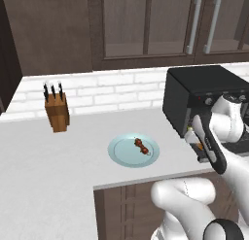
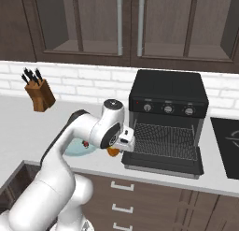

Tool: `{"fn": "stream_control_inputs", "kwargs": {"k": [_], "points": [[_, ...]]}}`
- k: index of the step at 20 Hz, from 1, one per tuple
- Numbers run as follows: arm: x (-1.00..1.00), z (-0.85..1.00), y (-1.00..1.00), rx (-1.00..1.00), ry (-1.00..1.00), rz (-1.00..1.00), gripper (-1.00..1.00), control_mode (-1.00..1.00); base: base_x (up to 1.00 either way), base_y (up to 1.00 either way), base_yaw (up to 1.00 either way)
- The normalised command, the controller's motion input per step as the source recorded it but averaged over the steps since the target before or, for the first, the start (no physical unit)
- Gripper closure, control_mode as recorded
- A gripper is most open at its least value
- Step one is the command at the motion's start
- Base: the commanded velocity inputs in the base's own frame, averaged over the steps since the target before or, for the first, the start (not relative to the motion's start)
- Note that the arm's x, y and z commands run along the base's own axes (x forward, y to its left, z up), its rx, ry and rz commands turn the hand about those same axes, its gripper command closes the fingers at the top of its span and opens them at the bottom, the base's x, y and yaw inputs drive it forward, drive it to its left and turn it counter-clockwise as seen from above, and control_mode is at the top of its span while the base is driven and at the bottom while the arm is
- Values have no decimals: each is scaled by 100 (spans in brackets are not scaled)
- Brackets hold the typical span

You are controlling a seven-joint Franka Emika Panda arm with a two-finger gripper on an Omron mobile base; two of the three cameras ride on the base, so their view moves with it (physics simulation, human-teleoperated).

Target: Pick up the kebab skewer and baguette bread, and place them inside the toaster oven. Close the toaster oven door and start by setting the timer.

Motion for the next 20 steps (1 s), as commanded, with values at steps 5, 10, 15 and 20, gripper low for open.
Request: {"fn": "stream_control_inputs", "kwargs": {"k": [5, 10, 15, 20], "points": [[48, 8, -88, 0, 0, 7, 100, -100, 0, 0, 0], [43, 12, -60, 0, 0, 0, 100, -100, 0, 0, 0], [31, -14, -7, 0, -1, 0, 100, -100, 0, 0, 0], [52, 0, -40, 0, -2, 0, 100, -100, 0, 0, 0]]}}
